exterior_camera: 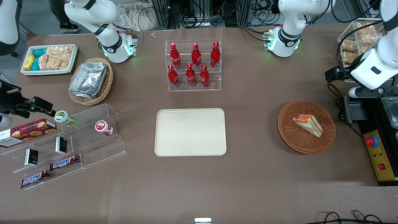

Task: Place sandwich from basket to tray
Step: 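Move the left gripper over the wicker basket toward the wrapped sandwich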

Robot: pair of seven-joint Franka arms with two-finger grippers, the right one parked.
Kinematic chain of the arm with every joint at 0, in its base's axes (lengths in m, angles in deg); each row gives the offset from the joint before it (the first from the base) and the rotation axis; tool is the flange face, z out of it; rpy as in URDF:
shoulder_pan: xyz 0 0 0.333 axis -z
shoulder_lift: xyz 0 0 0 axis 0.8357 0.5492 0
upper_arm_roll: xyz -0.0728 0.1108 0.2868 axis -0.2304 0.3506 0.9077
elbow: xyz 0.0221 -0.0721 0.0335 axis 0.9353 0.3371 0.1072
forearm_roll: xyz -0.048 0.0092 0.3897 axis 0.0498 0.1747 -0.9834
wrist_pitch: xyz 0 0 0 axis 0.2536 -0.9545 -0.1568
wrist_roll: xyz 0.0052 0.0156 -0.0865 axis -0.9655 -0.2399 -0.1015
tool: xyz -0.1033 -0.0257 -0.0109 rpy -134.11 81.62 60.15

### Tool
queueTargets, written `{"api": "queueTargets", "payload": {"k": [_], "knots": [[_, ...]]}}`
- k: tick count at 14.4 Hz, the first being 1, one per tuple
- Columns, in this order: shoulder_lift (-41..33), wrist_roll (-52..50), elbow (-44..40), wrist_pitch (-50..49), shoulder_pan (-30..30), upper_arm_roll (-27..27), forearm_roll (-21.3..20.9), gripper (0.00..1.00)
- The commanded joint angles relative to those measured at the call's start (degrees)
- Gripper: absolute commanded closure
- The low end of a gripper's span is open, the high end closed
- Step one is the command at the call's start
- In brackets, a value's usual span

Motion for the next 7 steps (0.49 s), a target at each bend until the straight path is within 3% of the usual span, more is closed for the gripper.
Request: {"api": "queueTargets", "payload": {"k": [1,7], "knots": [[3.6,-4.8,0.4,0.8,0.4,2.5,-0.4,0.0],[3.7,-24.0,19.0,21.0,0.3,4.3,-0.4,0.0]]}}
